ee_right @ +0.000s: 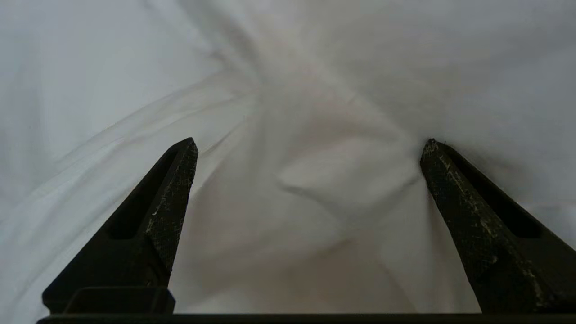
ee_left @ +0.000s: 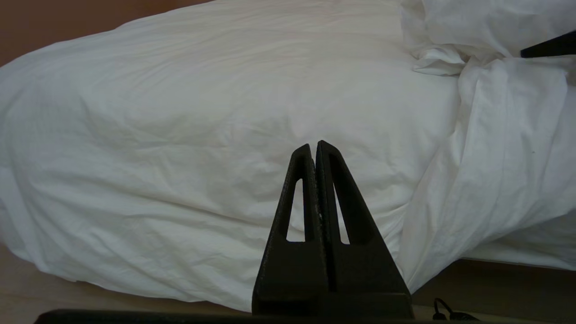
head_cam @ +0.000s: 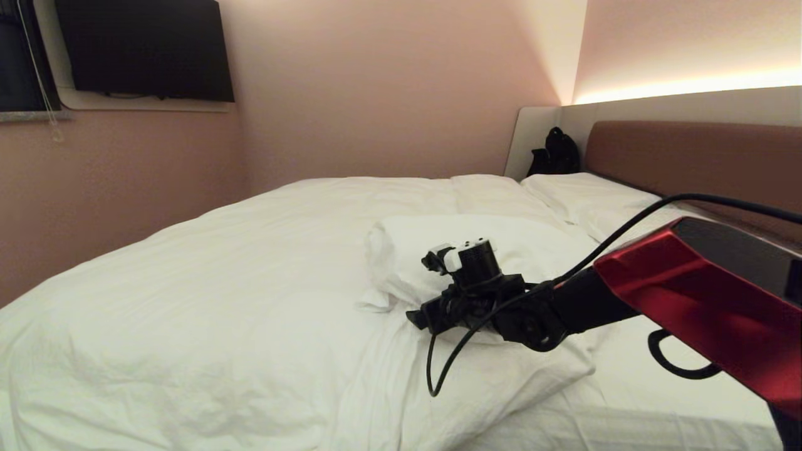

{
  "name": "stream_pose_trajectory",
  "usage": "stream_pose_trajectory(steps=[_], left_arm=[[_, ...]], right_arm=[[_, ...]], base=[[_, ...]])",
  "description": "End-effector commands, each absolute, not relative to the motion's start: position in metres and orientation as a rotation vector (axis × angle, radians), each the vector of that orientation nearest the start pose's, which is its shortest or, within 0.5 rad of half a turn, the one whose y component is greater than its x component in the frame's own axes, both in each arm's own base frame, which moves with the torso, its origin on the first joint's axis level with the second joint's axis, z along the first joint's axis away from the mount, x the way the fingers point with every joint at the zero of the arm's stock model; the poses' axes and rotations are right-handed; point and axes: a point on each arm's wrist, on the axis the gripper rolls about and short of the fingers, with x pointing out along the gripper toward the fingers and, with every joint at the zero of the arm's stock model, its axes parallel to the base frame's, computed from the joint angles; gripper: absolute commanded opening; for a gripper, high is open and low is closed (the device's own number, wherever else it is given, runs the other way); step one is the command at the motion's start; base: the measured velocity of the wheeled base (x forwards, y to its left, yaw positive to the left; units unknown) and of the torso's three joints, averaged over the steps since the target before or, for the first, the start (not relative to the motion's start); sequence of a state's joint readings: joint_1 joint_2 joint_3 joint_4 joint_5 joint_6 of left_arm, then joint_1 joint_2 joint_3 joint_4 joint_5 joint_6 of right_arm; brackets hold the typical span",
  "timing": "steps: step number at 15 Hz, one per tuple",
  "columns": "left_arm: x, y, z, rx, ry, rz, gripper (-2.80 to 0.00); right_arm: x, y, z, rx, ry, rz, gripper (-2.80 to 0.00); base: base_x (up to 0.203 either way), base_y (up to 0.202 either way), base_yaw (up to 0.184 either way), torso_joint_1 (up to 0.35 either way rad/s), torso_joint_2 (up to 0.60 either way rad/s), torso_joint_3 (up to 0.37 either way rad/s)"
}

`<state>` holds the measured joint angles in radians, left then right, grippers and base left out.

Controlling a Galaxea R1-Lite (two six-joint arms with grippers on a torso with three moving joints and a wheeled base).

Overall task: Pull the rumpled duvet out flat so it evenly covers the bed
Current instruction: Flatten the corners of the folded blanket

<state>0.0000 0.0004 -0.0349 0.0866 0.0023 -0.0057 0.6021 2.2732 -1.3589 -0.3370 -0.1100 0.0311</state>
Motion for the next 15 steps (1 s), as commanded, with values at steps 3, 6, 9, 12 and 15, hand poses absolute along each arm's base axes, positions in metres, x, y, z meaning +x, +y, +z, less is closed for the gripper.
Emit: stream_pose_trajectory(steps=[3, 6, 9, 12, 15], left_arm=[[-0.026, 0.000, 0.076, -0.008, 0.053, 0.003, -2.80], [-0.026, 0.000, 0.076, -0.006, 0.052, 0.002, -2.80], [-0.026, 0.000, 0.076, -0.008, 0.052, 0.003, -2.80], [-0.026, 0.000, 0.076, -0.008, 0.052, 0.003, -2.80], [-0.026, 0.000, 0.076, -0.006, 0.054, 0.003, -2.80]], right_arm=[[0.405, 0.242, 0.038, -0.183, 0.595, 0.372, 0.00], [0.414, 0.236, 0.022, -0.185, 0.615, 0.342, 0.00], [0.420, 0.233, 0.012, -0.187, 0.626, 0.331, 0.00], [0.422, 0.230, 0.001, -0.196, 0.647, 0.324, 0.00], [0.424, 0.229, -0.003, -0.198, 0.653, 0.321, 0.00]], base=[[0.000, 0.000, 0.000, 0.000, 0.00, 0.000], [0.000, 0.000, 0.000, 0.000, 0.00, 0.000], [0.000, 0.000, 0.000, 0.000, 0.00, 0.000], [0.000, 0.000, 0.000, 0.000, 0.00, 0.000], [0.000, 0.000, 0.000, 0.000, 0.00, 0.000]])
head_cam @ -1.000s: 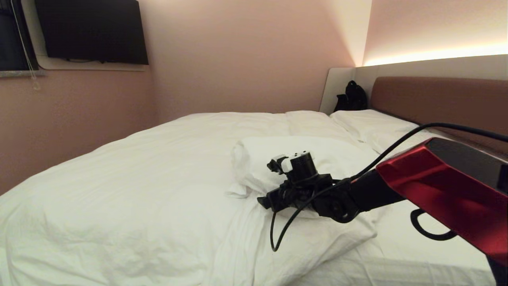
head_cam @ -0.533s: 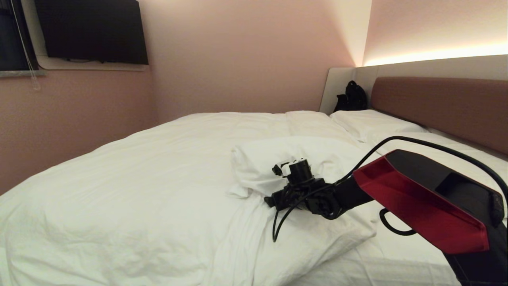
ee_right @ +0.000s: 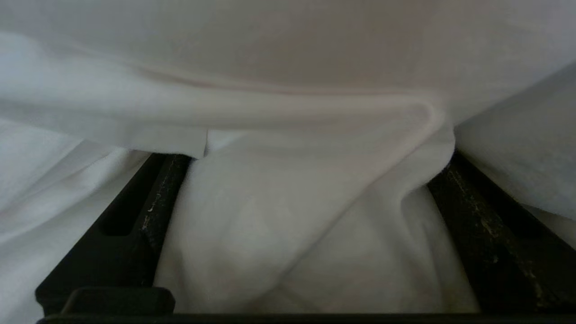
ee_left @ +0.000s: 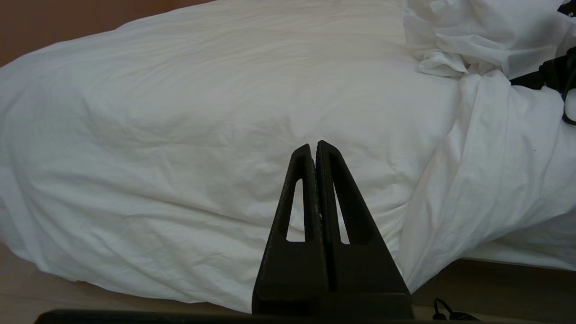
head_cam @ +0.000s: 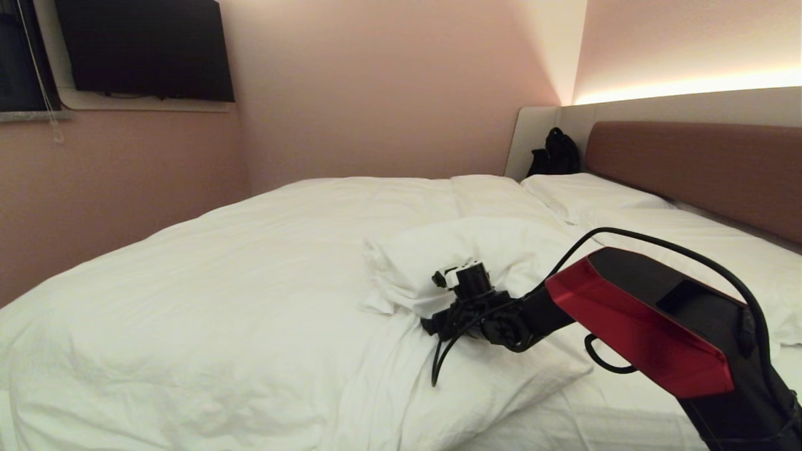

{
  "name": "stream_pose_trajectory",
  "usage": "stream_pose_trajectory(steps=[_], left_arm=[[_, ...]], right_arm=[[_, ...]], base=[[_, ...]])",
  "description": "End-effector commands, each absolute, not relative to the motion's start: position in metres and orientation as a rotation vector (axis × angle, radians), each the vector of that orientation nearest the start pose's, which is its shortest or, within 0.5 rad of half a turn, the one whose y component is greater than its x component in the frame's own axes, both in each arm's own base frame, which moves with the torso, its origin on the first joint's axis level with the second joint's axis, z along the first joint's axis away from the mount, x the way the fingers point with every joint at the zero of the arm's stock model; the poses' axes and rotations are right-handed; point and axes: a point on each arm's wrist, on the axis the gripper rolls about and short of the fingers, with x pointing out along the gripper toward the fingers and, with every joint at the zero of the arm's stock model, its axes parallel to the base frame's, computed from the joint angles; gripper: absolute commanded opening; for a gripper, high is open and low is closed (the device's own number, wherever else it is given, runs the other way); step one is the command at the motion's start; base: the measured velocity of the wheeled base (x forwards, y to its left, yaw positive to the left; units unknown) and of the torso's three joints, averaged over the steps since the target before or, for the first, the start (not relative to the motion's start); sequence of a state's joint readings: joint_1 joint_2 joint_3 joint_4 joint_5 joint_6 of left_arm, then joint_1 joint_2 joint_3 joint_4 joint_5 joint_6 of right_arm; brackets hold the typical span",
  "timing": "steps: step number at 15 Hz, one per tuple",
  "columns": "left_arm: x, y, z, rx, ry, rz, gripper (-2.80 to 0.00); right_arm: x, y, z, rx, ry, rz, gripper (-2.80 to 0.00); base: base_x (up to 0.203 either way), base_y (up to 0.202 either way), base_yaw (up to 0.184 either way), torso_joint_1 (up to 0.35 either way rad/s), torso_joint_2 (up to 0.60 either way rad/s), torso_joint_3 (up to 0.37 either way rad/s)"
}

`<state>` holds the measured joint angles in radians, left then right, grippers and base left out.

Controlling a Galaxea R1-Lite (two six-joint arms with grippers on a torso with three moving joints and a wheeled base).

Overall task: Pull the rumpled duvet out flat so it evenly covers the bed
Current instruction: Flatten the corners of the folded blanket

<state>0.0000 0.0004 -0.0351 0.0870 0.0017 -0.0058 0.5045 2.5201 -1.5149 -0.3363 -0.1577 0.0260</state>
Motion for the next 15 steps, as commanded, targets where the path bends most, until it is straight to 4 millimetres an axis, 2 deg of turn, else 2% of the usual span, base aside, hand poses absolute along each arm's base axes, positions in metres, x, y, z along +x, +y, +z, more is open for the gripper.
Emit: stream_pose_trajectory(steps=[1, 2, 3, 8, 10, 13, 15], left_arm=[[-0.026, 0.000, 0.076, -0.008, 0.052, 0.003, -2.80], [-0.026, 0.000, 0.076, -0.008, 0.052, 0.000, -2.80], [-0.026, 0.000, 0.076, -0.008, 0.052, 0.000, -2.80], [-0.026, 0.000, 0.076, -0.007, 0.053, 0.002, -2.80], [-0.026, 0.000, 0.076, -0.007, 0.054, 0.002, -2.80], [-0.026, 0.000, 0.076, -0.006, 0.052, 0.002, -2.80], [-0.026, 0.000, 0.076, -0.008, 0.052, 0.003, -2.80]], right_arm=[[0.424, 0.229, -0.004, -0.198, 0.653, 0.321, 0.00], [0.425, 0.229, -0.004, -0.198, 0.654, 0.321, 0.00], [0.425, 0.229, -0.004, -0.198, 0.654, 0.321, -2.80], [0.424, 0.229, 0.004, -0.189, 0.639, 0.321, -2.80], [0.423, 0.228, 0.019, -0.177, 0.612, 0.322, -2.80], [0.422, 0.228, 0.028, -0.169, 0.599, 0.322, -2.80], [0.416, 0.225, 0.044, -0.160, 0.579, 0.323, -2.80]], base=[[0.000, 0.000, 0.000, 0.000, 0.00, 0.000], [0.000, 0.000, 0.000, 0.000, 0.00, 0.000], [0.000, 0.000, 0.000, 0.000, 0.00, 0.000], [0.000, 0.000, 0.000, 0.000, 0.00, 0.000], [0.000, 0.000, 0.000, 0.000, 0.00, 0.000], [0.000, 0.000, 0.000, 0.000, 0.00, 0.000], [0.000, 0.000, 0.000, 0.000, 0.00, 0.000]])
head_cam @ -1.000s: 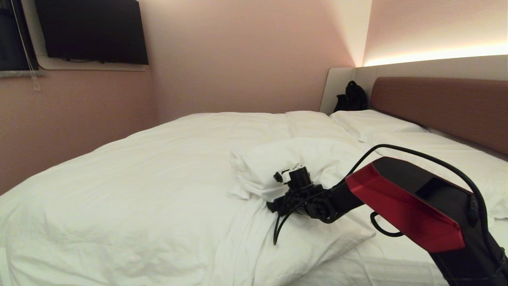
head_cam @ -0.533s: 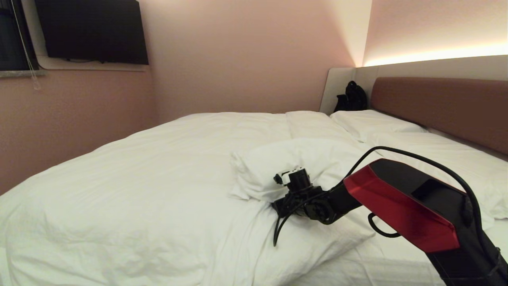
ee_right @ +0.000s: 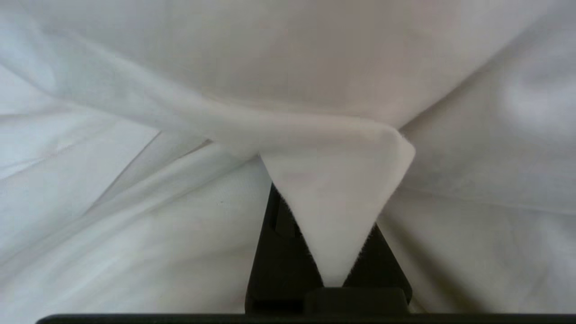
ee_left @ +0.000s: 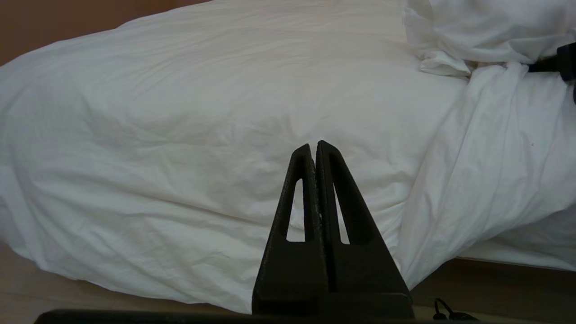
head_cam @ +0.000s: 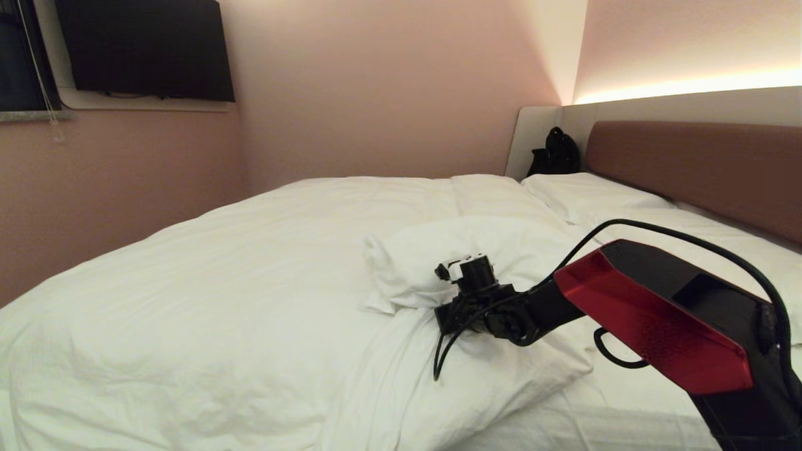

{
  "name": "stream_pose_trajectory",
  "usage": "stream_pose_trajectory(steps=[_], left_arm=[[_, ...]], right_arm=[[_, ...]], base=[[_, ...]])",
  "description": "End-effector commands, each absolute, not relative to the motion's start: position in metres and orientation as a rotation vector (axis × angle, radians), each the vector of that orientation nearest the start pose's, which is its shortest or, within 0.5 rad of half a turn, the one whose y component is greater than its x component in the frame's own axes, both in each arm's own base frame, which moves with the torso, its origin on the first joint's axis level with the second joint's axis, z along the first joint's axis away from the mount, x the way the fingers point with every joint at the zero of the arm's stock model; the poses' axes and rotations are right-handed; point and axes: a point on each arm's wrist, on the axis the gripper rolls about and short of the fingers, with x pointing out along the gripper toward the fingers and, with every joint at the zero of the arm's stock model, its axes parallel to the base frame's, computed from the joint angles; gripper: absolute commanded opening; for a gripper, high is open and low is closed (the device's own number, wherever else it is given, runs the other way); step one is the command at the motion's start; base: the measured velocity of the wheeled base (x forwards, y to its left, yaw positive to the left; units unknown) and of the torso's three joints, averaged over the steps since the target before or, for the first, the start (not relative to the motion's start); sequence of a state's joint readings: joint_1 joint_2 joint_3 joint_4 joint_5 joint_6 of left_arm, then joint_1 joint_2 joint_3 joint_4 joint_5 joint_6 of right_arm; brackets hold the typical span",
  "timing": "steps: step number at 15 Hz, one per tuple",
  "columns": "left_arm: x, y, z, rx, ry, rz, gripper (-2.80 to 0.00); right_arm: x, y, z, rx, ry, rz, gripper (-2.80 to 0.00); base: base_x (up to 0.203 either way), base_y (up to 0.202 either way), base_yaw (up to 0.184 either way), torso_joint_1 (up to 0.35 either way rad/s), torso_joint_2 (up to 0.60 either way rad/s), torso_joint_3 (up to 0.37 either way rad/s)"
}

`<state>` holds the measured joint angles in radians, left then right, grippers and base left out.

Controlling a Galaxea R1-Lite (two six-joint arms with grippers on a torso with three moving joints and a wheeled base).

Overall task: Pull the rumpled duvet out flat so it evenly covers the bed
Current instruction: Flatten the corners of the folded blanket

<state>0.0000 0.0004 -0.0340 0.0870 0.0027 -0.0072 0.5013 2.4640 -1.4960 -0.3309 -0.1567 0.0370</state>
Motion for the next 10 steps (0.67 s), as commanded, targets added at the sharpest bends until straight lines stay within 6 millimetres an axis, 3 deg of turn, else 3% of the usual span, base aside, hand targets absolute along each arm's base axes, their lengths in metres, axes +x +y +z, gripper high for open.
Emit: stream_pose_trajectory(steps=[1, 5, 8, 10], left_arm=[[-0.026, 0.000, 0.076, -0.006, 0.052, 0.003, -2.80], [-0.026, 0.000, 0.076, -0.008, 0.054, 0.002, -2.80], [-0.026, 0.000, 0.076, -0.006, 0.052, 0.002, -2.80], [-0.026, 0.000, 0.076, -0.008, 0.052, 0.003, -2.80]], right_arm=[[0.414, 0.224, 0.047, -0.159, 0.578, 0.323, -2.80], [0.388, 0.209, 0.089, -0.144, 0.547, 0.323, -2.80], [0.379, 0.204, 0.094, -0.142, 0.555, 0.321, -2.80], [0.347, 0.186, 0.117, -0.137, 0.553, 0.319, -2.80]], base=[[0.000, 0.000, 0.000, 0.000, 0.00, 0.000], [0.000, 0.000, 0.000, 0.000, 0.00, 0.000], [0.000, 0.000, 0.000, 0.000, 0.00, 0.000], [0.000, 0.000, 0.000, 0.000, 0.00, 0.000]])
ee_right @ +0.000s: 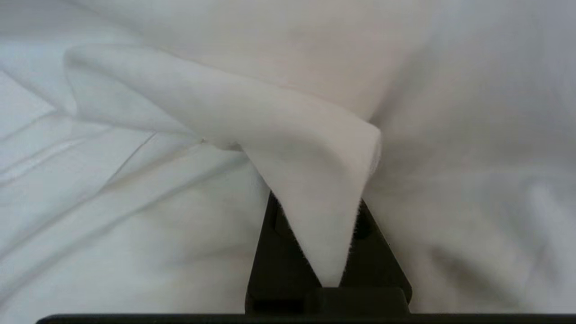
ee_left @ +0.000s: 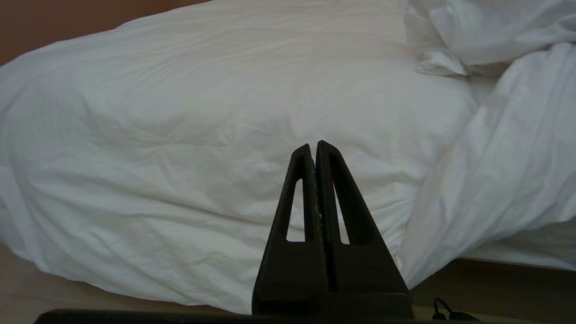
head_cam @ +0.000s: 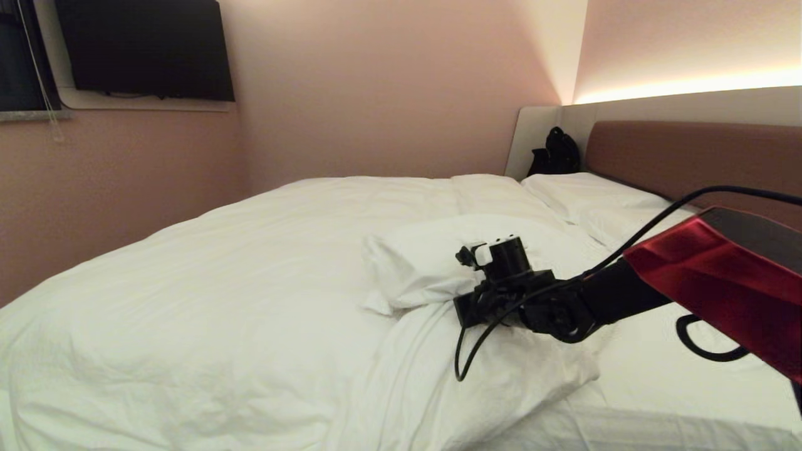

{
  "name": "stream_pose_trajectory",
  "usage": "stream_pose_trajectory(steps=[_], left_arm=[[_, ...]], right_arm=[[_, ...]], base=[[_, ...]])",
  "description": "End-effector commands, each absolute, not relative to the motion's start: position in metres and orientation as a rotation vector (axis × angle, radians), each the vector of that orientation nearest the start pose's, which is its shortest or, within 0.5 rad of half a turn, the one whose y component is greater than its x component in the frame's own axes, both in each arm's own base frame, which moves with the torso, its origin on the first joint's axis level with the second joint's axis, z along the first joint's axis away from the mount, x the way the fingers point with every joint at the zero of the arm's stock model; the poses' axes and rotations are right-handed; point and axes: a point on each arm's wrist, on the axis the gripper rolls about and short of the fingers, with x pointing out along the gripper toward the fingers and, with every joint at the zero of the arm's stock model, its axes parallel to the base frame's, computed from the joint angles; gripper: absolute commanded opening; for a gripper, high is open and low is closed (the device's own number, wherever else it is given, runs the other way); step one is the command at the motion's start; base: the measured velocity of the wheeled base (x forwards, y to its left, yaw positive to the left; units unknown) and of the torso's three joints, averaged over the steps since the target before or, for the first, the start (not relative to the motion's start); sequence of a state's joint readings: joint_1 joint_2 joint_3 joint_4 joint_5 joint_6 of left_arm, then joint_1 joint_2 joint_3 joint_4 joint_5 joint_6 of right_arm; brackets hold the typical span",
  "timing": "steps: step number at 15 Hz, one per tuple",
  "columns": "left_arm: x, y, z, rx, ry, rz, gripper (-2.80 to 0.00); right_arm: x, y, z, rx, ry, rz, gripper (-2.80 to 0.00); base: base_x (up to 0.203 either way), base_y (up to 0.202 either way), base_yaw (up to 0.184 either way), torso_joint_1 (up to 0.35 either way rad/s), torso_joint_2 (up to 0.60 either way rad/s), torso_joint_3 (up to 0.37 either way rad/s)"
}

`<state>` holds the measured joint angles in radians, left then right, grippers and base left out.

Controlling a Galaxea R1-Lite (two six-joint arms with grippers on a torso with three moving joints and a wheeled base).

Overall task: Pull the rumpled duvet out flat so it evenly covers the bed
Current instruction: Flatten the corners of the folded blanket

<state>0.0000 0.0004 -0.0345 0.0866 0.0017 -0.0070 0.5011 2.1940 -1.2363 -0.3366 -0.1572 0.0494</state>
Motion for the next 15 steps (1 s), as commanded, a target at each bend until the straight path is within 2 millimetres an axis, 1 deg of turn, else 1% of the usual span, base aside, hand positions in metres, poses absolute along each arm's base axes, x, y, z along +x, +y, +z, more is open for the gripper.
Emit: stream_pose_trajectory(steps=[1, 2, 3, 4, 5, 6, 8, 9, 11, 12, 13, 15], left_arm=[[-0.026, 0.000, 0.076, -0.007, 0.052, 0.001, -2.80], [-0.026, 0.000, 0.076, -0.006, 0.054, 0.002, -2.80], [-0.026, 0.000, 0.076, -0.006, 0.052, 0.003, -2.80], [-0.026, 0.000, 0.076, -0.008, 0.052, 0.002, -2.80], [-0.026, 0.000, 0.076, -0.006, 0.052, 0.002, -2.80], [-0.026, 0.000, 0.076, -0.006, 0.054, 0.003, -2.80], [-0.026, 0.000, 0.076, -0.006, 0.052, 0.003, -2.80], [-0.026, 0.000, 0.076, -0.008, 0.052, 0.002, -2.80], [-0.026, 0.000, 0.076, -0.008, 0.052, 0.002, -2.80], [-0.026, 0.000, 0.076, -0.007, 0.052, 0.002, -2.80], [-0.026, 0.000, 0.076, -0.006, 0.052, 0.002, -2.80], [-0.026, 0.000, 0.076, -0.006, 0.052, 0.002, -2.80]], right_arm=[[0.322, 0.172, 0.138, -0.129, 0.528, 0.315, -2.80], [0.298, 0.159, 0.149, -0.130, 0.522, 0.303, -2.80], [0.273, 0.145, 0.150, -0.139, 0.538, 0.286, -2.80], [0.255, 0.134, 0.149, -0.146, 0.549, 0.269, -2.80], [0.241, 0.126, 0.148, -0.152, 0.559, 0.256, -2.80], [0.231, 0.121, 0.145, -0.156, 0.568, 0.246, -2.80], [0.226, 0.116, 0.144, -0.155, 0.574, 0.236, -2.80], [0.218, 0.110, 0.140, -0.158, 0.589, 0.228, -2.80], [0.213, 0.106, 0.131, -0.167, 0.625, 0.222, -2.80], [0.212, 0.105, 0.130, -0.168, 0.631, 0.221, -2.76], [0.211, 0.105, 0.128, -0.172, 0.636, 0.219, 0.00], [0.210, 0.104, 0.127, -0.171, 0.641, 0.222, 0.00]], base=[[0.000, 0.000, 0.000, 0.000, 0.00, 0.000], [0.000, 0.000, 0.000, 0.000, 0.00, 0.000], [0.000, 0.000, 0.000, 0.000, 0.00, 0.000], [0.000, 0.000, 0.000, 0.000, 0.00, 0.000], [0.000, 0.000, 0.000, 0.000, 0.00, 0.000], [0.000, 0.000, 0.000, 0.000, 0.00, 0.000], [0.000, 0.000, 0.000, 0.000, 0.00, 0.000], [0.000, 0.000, 0.000, 0.000, 0.00, 0.000], [0.000, 0.000, 0.000, 0.000, 0.00, 0.000], [0.000, 0.000, 0.000, 0.000, 0.00, 0.000], [0.000, 0.000, 0.000, 0.000, 0.00, 0.000], [0.000, 0.000, 0.000, 0.000, 0.00, 0.000]])
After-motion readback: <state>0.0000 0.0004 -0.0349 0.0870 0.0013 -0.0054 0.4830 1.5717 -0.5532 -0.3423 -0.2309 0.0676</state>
